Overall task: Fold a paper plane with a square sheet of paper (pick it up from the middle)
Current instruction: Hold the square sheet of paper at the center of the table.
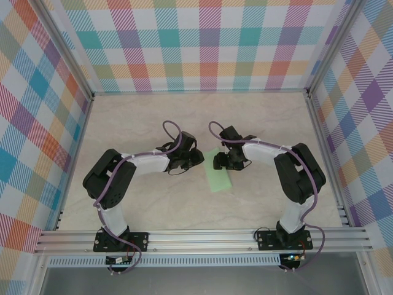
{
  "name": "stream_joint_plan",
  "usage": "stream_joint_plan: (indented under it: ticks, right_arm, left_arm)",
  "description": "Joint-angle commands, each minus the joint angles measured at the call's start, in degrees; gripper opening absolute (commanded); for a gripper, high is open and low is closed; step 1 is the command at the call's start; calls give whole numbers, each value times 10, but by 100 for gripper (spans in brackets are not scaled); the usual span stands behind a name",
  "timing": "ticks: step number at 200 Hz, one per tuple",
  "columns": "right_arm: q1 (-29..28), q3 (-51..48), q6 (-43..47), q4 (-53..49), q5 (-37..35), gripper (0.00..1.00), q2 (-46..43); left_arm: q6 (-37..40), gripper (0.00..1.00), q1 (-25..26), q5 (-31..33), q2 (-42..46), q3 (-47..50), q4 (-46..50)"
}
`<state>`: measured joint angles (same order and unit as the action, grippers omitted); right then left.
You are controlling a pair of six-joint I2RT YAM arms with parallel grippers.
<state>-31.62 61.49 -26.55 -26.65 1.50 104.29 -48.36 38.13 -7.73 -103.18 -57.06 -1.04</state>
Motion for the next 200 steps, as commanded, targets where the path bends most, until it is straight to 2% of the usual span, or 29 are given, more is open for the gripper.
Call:
stream_joint_plan:
  ticks: [1, 60, 200]
  right_arm:
    - [-3, -30, 15, 42, -9, 64, 80]
    - [-3, -31, 1, 40, -18, 63, 84]
    - [-3, -30, -16, 37, -8, 65, 98]
  left_arm:
    - [11, 21, 5, -22, 2, -12, -7]
    - [7, 18, 5, -79, -31, -27, -31]
    - [6, 16, 8, -106, -54, -40, -34]
